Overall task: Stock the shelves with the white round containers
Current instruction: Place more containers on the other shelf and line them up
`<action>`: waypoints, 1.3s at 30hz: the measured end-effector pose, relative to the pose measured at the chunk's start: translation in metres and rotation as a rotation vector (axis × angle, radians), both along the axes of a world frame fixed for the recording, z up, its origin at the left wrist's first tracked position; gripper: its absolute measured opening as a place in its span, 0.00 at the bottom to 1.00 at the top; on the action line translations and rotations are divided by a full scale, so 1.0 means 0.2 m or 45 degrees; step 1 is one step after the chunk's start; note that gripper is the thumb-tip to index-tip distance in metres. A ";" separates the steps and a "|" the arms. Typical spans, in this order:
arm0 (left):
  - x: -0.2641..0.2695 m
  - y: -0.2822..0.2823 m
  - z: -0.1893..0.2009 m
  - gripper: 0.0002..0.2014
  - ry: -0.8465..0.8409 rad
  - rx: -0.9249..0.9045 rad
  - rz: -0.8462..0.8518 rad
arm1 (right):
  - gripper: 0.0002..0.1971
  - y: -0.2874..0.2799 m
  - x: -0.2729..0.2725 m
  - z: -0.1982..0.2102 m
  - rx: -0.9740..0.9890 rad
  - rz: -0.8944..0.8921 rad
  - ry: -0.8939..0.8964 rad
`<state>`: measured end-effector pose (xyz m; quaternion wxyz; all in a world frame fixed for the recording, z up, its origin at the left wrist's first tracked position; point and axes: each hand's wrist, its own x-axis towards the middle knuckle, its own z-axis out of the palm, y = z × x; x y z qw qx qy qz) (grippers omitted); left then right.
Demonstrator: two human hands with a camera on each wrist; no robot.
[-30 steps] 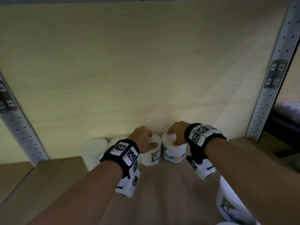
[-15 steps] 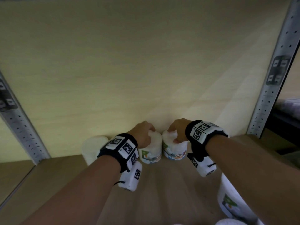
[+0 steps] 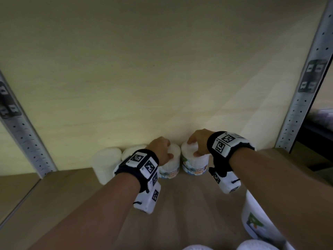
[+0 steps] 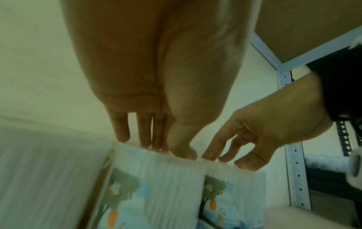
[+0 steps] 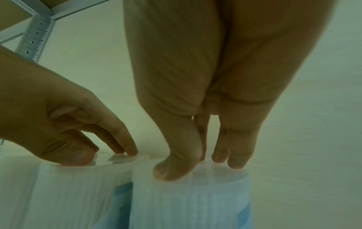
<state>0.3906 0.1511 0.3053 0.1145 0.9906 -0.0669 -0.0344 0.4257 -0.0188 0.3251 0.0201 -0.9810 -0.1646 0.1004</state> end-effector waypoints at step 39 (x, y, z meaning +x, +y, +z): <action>-0.72 -0.21 0.22 0.30 0.241 0.277 -0.364 | 0.33 -0.13 -0.77 0.13 -0.140 0.093 0.139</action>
